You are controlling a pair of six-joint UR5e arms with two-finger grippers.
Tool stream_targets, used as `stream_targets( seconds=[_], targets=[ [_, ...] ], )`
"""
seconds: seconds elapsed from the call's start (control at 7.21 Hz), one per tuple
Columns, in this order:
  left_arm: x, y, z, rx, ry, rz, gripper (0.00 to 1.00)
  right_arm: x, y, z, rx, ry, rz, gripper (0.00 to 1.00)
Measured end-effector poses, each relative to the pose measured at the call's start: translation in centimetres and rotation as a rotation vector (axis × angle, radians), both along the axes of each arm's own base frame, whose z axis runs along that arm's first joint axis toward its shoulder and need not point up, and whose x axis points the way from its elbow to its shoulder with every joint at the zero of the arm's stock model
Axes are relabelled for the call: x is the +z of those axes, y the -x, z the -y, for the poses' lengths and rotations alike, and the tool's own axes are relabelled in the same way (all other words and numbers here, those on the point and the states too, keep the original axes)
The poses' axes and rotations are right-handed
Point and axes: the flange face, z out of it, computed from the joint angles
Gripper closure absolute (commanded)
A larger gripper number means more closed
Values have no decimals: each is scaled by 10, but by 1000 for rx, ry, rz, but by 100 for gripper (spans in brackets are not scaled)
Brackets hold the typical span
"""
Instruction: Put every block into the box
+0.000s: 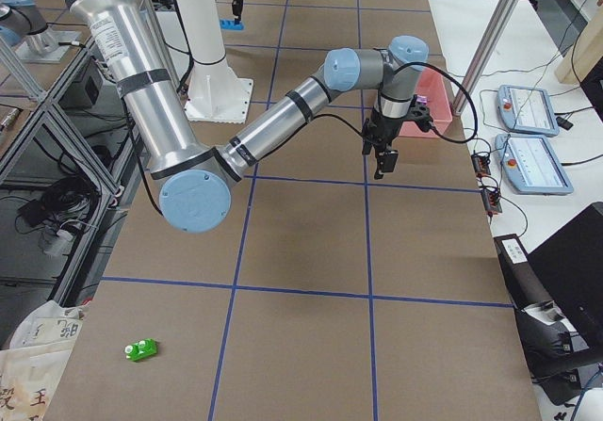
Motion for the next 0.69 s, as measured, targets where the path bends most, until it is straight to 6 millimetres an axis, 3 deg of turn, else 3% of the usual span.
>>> stream_targets(
  seconds=[0.42,0.69],
  targets=[
    [-37,-18,21,-98,60,-127,100,69,-53,-47,-54,14,-6,1],
    [-61,-33,42,-150,108,-217,100,111,-74,-79,-91,34,-1,0]
  ],
)
